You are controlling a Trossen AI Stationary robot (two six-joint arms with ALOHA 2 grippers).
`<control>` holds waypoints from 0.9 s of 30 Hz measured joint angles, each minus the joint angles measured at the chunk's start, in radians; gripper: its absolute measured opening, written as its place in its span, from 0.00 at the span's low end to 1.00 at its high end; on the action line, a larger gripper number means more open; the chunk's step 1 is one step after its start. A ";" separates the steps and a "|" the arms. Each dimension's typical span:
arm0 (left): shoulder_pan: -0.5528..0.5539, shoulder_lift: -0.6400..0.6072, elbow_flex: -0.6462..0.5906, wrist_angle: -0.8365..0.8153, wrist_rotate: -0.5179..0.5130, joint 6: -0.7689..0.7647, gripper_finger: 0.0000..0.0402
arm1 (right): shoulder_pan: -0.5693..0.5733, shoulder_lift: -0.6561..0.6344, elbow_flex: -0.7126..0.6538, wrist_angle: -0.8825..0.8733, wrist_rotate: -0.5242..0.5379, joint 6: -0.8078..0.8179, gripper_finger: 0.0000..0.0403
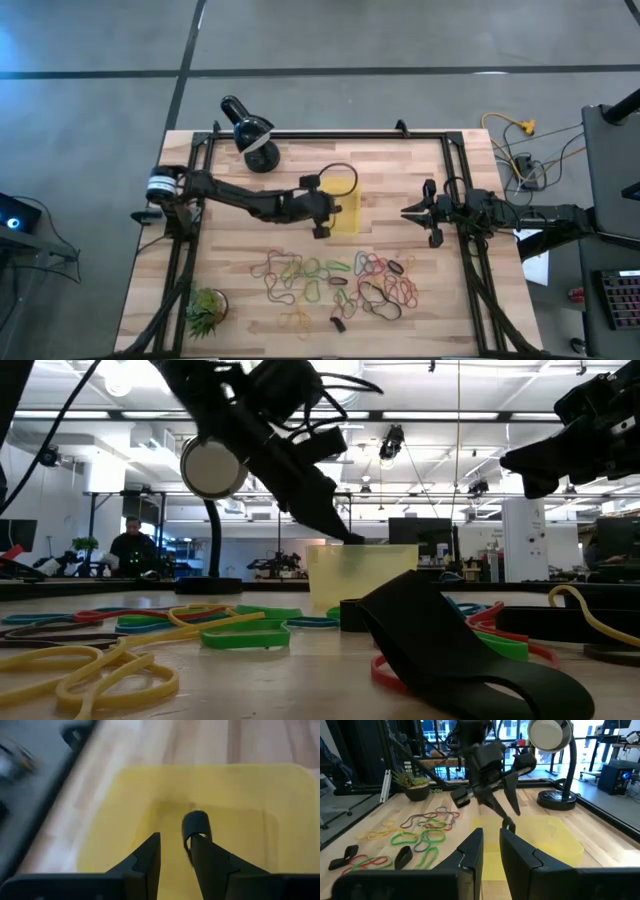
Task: Pick and place rubber bands into bin
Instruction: Put the black rubber band into the yellow bin
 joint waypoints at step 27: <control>-0.203 -0.166 0.015 -0.196 0.065 0.054 0.23 | 0.059 0.094 0.000 0.054 -0.157 0.057 0.15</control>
